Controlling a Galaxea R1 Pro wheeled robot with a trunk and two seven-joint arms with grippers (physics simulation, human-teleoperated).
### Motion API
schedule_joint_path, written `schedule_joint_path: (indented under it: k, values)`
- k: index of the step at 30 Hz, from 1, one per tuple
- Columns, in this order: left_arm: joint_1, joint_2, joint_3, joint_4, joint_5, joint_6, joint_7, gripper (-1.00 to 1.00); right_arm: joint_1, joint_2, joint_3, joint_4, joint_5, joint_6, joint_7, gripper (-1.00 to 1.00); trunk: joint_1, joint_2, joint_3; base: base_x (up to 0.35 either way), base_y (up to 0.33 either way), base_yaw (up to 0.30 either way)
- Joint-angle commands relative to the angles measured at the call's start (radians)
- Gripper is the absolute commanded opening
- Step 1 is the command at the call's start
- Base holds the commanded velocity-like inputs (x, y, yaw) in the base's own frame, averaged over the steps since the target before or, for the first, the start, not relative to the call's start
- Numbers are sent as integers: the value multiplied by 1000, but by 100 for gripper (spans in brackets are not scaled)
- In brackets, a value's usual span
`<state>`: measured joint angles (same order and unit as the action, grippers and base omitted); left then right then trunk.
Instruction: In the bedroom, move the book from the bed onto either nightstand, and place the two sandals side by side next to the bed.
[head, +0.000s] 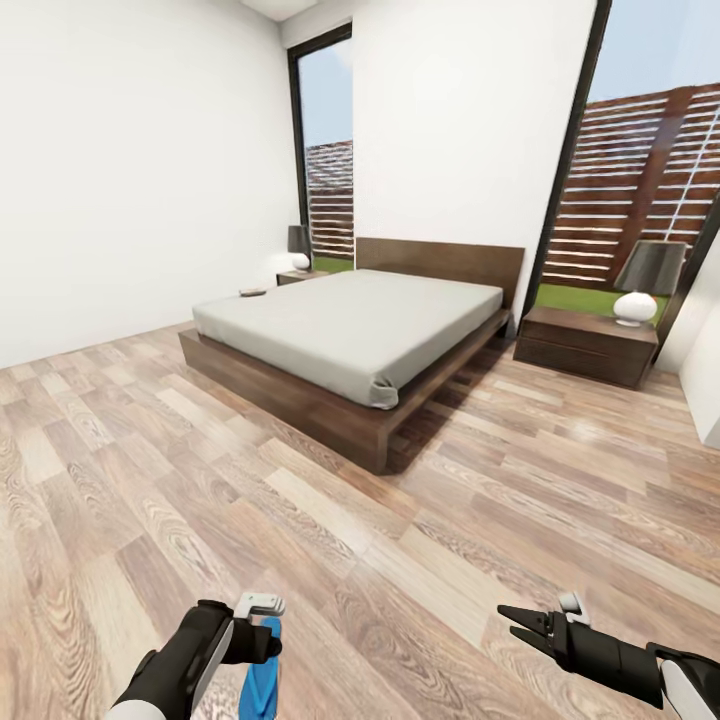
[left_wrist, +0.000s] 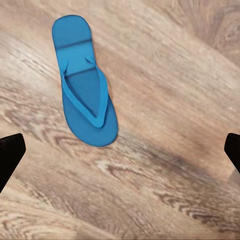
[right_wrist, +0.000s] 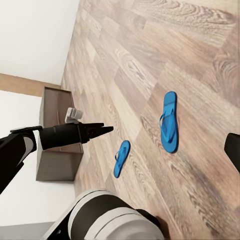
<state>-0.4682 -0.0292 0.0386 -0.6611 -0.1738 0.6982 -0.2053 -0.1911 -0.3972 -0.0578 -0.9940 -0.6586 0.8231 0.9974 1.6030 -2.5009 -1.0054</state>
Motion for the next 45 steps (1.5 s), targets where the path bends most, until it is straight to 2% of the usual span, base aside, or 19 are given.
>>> schedule_joint_path:
  k: [1, 10, 18, 20, 21, 27, 45]
  values:
    - [0, -1, 4, -2, -10, 4, -8, 100, -1, 0, 0, 0, -3, 5, 1, 100, 0, -1, -5, 0, 0, 0]
    - [0, -1, 4, -2, -10, 3, -8, 100, -1, 0, 0, 0, -3, 5, 1, 100, 4, -3, -40, 0, 0, 0]
    - [0, 0, 9, -5, -5, 3, -8, 100, 0, 0, 0, 0, -3, 5, 1, 100, 4, -3, -40, 0, 0, 0]
    - [0, 0, 15, -9, 3, 2, -8, 100, 0, 0, 0, 0, -3, 5, 1, 100, 4, -3, -40, 0, 0, 0]
    - [0, -1, 30, -20, 31, 0, -8, 100, 0, 0, 0, 0, -3, 5, 1, 100, 4, -3, -40, 0, 0, 0]
    - [0, -3, 43, -40, 94, -1, -7, 100, 0, 0, 0, 0, -3, 5, 2, 100, 4, -3, -40, 0, 0, 0]
    - [0, -1, 53, -46, 106, -2, -6, 100, 0, 0, 0, 0, -3, 5, 2, 100, 12, -7, -109, 0, 0, 0]
